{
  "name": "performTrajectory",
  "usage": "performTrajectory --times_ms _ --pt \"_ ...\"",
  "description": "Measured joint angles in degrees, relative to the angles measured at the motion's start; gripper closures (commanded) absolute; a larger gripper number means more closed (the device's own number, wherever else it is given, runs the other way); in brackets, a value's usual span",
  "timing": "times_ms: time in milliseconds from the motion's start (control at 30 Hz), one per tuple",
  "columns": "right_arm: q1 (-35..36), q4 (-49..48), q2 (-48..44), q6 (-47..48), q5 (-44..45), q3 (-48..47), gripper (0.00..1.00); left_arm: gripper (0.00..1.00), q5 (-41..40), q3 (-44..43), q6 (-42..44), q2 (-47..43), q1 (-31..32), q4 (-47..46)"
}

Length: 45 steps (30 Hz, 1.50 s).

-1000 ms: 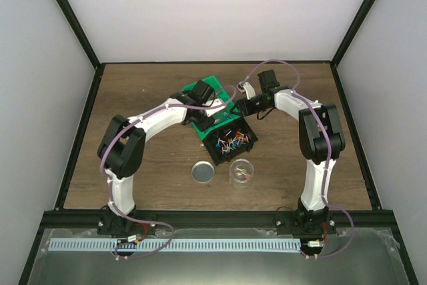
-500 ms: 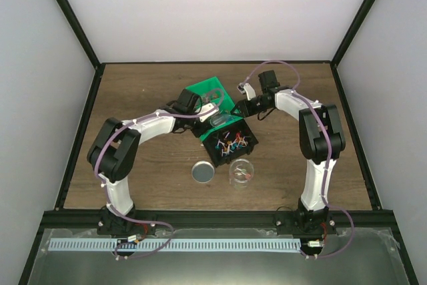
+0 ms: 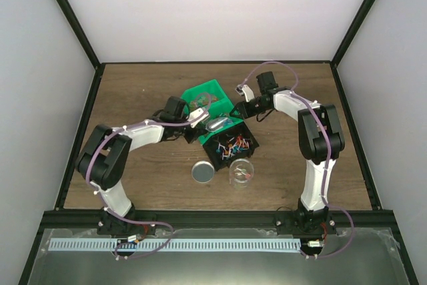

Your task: Pack the candies

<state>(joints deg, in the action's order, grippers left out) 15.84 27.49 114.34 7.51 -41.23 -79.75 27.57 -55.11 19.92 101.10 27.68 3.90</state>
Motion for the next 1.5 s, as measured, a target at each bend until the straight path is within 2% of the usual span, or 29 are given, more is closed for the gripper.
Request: performTrajectory --times_ms 333,567,800,967,1200,1367,1500 --pt "0.1 0.0 0.0 0.4 1.4 0.0 0.66 0.96 2.7 2.6 -0.5 -3.0 -2.8 -3.7" --pt "0.1 0.3 0.0 0.4 2.0 0.0 0.62 0.96 2.7 2.7 5.3 -7.9 -6.3 1.6" --pt "0.1 0.5 0.0 0.6 1.9 0.0 0.54 0.96 4.3 2.8 10.3 -14.3 -8.5 7.5" --pt "0.1 1.6 0.0 1.1 1.7 -1.0 0.39 0.96 6.3 2.8 12.2 -19.6 -8.5 12.8" --pt "-0.2 2.6 -1.6 2.3 1.1 -2.1 0.12 0.96 9.4 2.7 18.0 -29.1 -8.5 23.1" --pt "-0.8 3.3 -2.9 2.5 0.5 -2.4 0.01 0.96 10.1 1.3 23.8 -32.2 -7.6 32.0" --pt "-1.6 4.1 -3.7 3.1 0.2 -2.4 0.0 0.96 9.8 -1.7 28.9 -33.8 -4.6 39.4"
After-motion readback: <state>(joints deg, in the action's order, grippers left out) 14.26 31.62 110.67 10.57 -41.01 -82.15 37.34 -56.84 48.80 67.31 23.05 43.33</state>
